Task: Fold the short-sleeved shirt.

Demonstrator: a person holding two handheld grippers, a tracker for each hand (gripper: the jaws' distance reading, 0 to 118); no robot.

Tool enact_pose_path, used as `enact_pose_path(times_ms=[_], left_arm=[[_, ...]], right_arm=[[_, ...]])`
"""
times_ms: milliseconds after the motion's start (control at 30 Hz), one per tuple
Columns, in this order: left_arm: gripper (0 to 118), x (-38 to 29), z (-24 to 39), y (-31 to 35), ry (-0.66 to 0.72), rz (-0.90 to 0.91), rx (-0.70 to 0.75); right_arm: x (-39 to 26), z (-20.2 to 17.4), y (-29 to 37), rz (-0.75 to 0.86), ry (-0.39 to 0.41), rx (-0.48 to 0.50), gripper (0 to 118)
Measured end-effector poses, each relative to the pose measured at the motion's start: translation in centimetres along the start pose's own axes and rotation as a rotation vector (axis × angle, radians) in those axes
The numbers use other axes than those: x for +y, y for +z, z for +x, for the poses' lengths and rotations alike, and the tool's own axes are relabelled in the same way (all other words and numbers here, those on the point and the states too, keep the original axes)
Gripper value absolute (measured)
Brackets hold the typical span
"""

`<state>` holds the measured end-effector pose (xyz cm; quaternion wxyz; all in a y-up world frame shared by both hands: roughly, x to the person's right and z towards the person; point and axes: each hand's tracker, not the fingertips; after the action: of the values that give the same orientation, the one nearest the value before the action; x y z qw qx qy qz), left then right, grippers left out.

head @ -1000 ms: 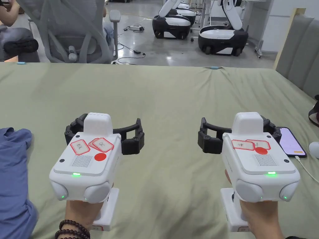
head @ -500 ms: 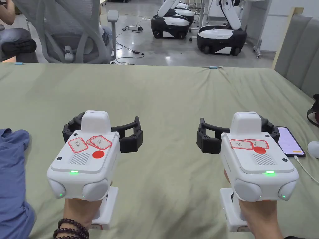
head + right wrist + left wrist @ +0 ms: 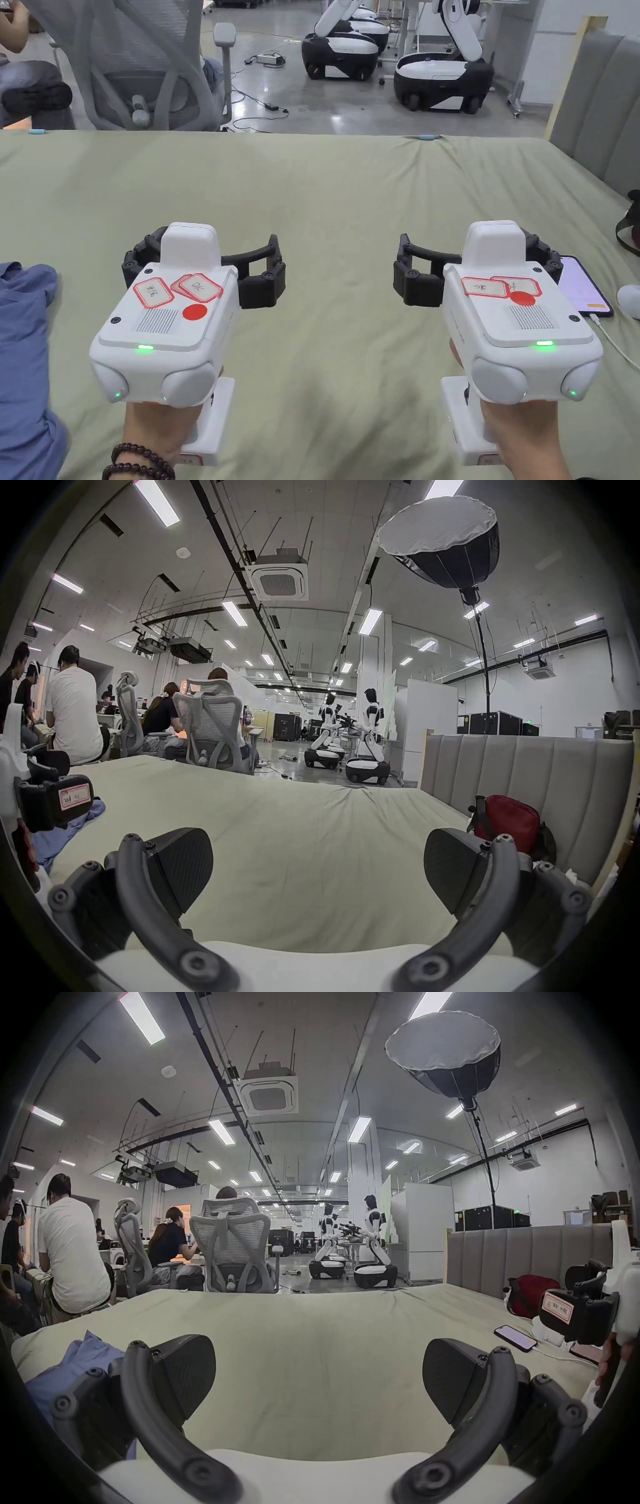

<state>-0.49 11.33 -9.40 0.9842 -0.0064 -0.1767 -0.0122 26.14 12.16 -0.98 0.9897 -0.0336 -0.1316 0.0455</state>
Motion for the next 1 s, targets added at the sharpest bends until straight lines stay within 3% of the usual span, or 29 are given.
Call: enact_pose_path(times_ms=[1000], left_arm=[[118,-0.42,0.31,0.10,-0.010,-0.022,0.006]], right_arm=[[-0.32,0.20,-0.03,-0.017,0.006,-0.005,118]])
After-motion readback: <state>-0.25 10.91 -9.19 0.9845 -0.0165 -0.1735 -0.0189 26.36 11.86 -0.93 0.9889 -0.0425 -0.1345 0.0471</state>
